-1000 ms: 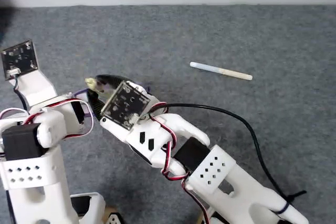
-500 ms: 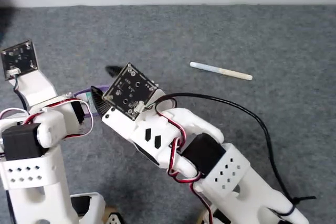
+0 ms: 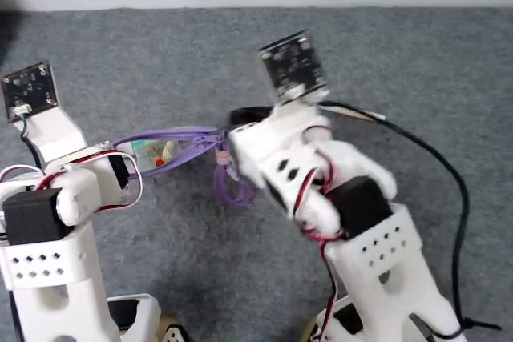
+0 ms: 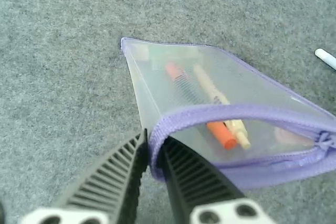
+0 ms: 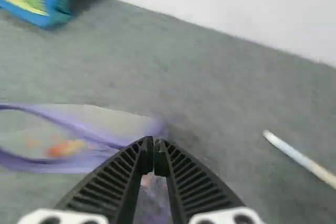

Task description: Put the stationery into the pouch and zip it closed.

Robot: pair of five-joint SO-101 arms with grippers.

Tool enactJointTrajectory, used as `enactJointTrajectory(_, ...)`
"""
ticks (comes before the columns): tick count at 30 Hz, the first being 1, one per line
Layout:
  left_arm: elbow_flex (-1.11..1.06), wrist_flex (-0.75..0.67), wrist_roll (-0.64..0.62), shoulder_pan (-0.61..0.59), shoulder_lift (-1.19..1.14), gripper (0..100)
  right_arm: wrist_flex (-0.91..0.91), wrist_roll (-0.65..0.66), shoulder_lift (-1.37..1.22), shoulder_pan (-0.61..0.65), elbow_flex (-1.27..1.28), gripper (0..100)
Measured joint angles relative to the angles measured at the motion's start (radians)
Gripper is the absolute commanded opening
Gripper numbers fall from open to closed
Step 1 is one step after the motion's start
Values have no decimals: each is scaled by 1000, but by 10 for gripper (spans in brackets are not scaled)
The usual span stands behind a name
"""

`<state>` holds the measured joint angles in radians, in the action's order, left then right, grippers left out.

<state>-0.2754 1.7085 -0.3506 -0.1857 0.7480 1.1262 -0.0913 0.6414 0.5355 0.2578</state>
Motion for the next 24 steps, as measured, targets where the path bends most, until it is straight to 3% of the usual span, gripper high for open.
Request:
enactJointTrajectory(8,0,0,0,0,0,13,126,150,-241,-247,-48,13)
enactJointTrajectory(11,0,0,0,0,0,13,132,216,-376,-313,-140,100)
enactJointTrajectory(16,0,0,0,0,0,13,181,341,-644,-373,-315,266)
enactJointTrajectory(24,0,0,0,0,0,13,199,499,-1054,-388,-618,268)
